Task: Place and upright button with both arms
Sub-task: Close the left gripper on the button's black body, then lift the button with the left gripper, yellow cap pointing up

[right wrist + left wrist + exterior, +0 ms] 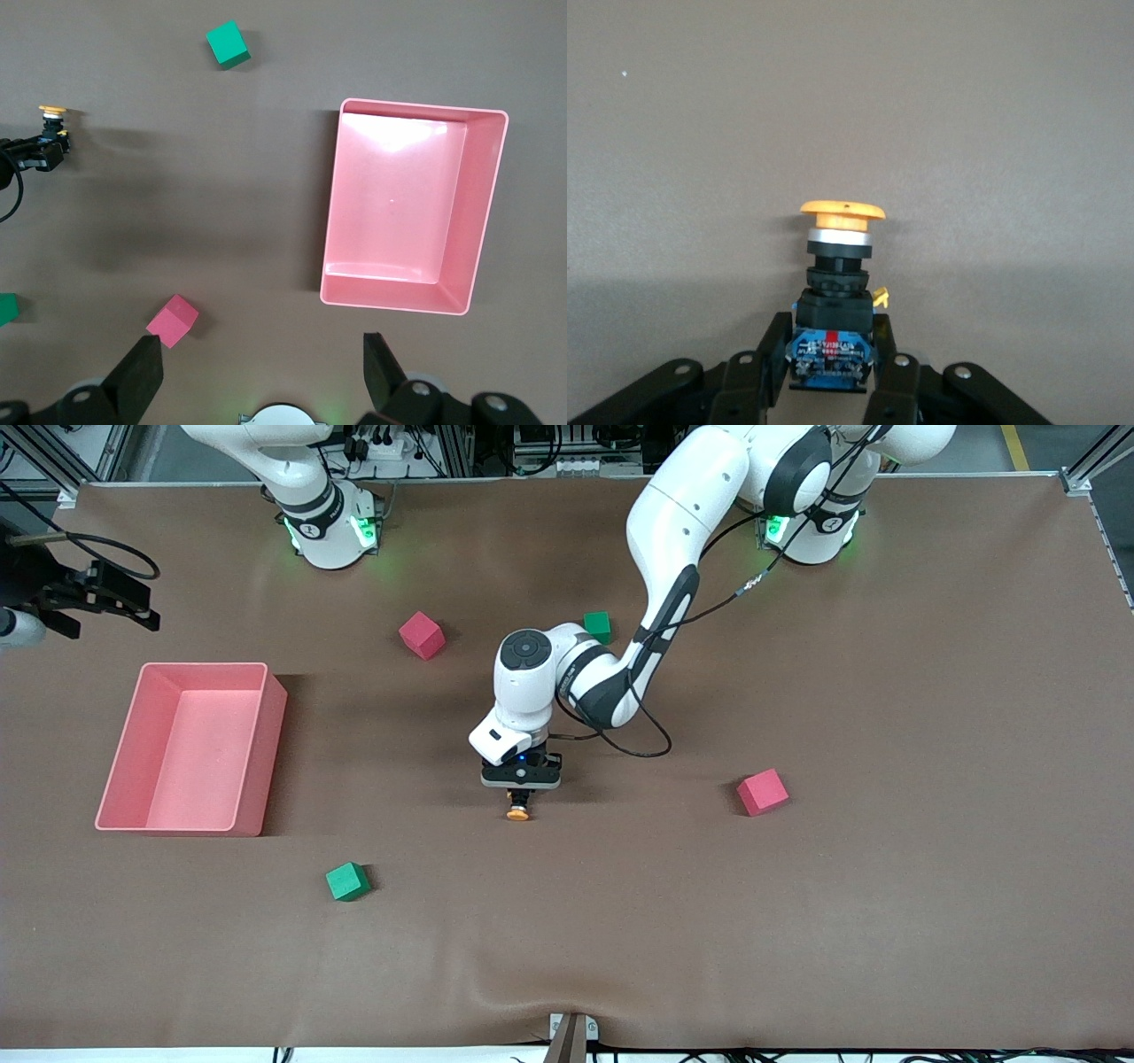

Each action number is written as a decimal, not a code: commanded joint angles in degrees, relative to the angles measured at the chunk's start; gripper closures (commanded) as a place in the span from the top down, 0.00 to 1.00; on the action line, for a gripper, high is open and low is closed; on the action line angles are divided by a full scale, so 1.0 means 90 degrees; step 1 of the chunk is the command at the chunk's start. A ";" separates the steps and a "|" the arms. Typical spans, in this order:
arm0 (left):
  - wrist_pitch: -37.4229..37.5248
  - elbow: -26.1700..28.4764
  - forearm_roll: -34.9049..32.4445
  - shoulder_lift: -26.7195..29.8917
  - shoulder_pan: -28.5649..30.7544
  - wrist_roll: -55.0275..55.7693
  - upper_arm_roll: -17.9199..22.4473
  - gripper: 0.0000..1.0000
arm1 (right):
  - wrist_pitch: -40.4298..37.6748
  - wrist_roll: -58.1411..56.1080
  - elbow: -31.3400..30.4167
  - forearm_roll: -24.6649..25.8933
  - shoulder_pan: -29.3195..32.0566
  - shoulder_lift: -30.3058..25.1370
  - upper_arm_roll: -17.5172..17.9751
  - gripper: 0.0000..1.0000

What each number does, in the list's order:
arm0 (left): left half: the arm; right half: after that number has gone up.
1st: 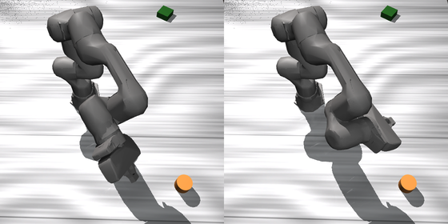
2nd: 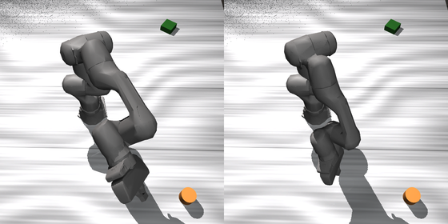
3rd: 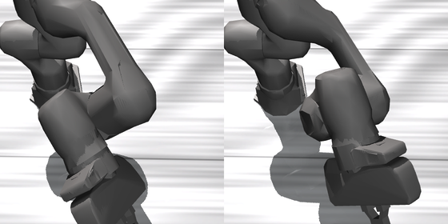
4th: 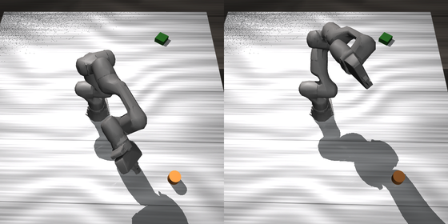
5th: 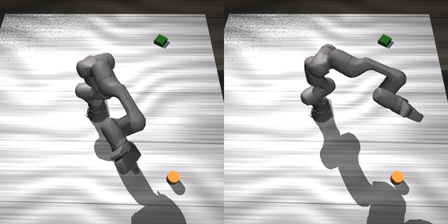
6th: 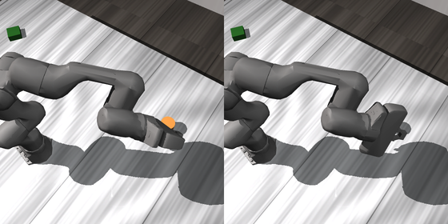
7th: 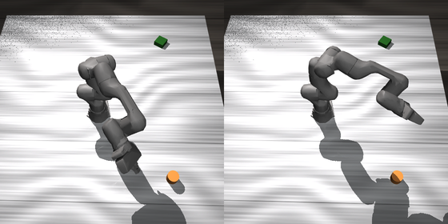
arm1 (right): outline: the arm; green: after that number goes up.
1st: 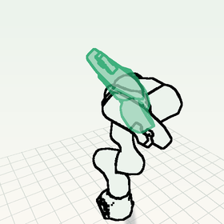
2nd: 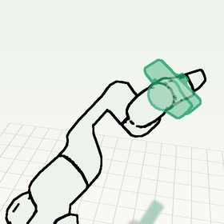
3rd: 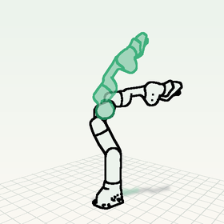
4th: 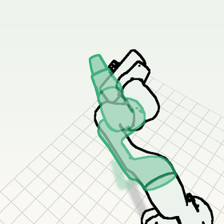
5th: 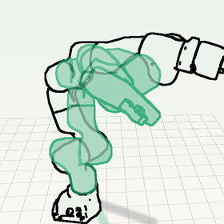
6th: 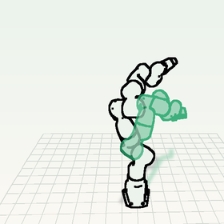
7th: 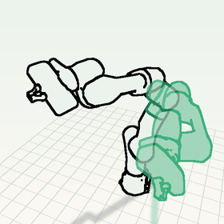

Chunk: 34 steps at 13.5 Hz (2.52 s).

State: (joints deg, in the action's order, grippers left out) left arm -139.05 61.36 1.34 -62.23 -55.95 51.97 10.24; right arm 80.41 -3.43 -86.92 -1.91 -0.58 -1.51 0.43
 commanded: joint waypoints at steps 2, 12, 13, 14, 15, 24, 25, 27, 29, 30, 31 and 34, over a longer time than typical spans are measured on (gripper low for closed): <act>0.0020 0.0076 -0.0470 0.0264 -0.0131 0.0551 0.0453 0.07 | 0.0060 0.0010 -0.0079 0.0154 -0.0024 -0.0048 0.0001 1.00; 0.0001 0.0652 -0.5449 0.0401 -0.0609 0.5248 0.0591 0.02 | 0.0079 0.0020 -0.0089 0.0154 -0.0004 -0.0048 -0.0018 1.00; 0.0059 0.0749 -0.5549 0.0372 -0.0793 0.5434 0.0610 0.02 | 0.0079 0.0020 -0.0089 0.0154 -0.0004 -0.0048 -0.0018 1.00; 0.0078 0.0828 -0.5666 0.0382 -0.0931 0.5736 0.0659 0.02 | 0.0079 0.0020 -0.0098 0.0154 -0.0004 -0.0048 -0.0018 1.00; 0.0127 0.0828 -0.5996 0.0401 -0.0971 0.6000 0.0746 0.02 | 0.0070 0.0020 -0.0098 0.0154 -0.0014 -0.0048 -0.0018 1.00; 0.1513 0.0838 -0.7168 0.0567 -0.1108 0.6820 0.0805 0.02 | 0.0070 0.0020 -0.0118 0.0154 -0.0014 -0.0048 -0.0018 1.00; 0.1543 0.0935 -0.7268 0.0625 -0.1127 0.7103 0.0796 0.02 | 0.0070 0.0020 -0.0118 0.0154 -0.0014 -0.0048 -0.0018 1.00; 0.1553 0.1257 -0.7317 0.0645 -0.1322 0.7708 0.0815 0.02 | 0.0070 0.0020 -0.0128 0.0154 -0.0014 -0.0048 -0.0018 1.00; 0.1563 0.1520 -0.7637 0.0616 -0.1468 0.8401 0.0815 0.02 | 0.0070 0.0020 -0.0128 0.0154 -0.0014 -0.0048 -0.0018 1.00; 0.1602 0.1647 -0.7891 0.0616 -0.1498 0.8724 0.0815 0.02 | 0.0070 0.0020 -0.0128 0.0154 -0.0014 -0.0048 -0.0018 1.00; 0.1631 0.1784 -0.8087 0.0597 -0.1527 0.8891 0.0815 0.02 | 0.0070 0.0020 -0.0137 0.0154 -0.0014 -0.0048 -0.0018 1.00; 0.1875 0.1883 -0.8401 0.0519 -0.1596 0.9301 0.0806 0.03 | 0.0070 0.0020 -0.0167 0.0154 -0.0023 -0.0048 -0.0018 1.00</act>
State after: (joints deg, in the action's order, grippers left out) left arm -123.31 77.13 -71.81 -58.08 -69.61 132.63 16.77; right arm 80.59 -3.43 -87.73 -1.61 -0.61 -1.34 0.14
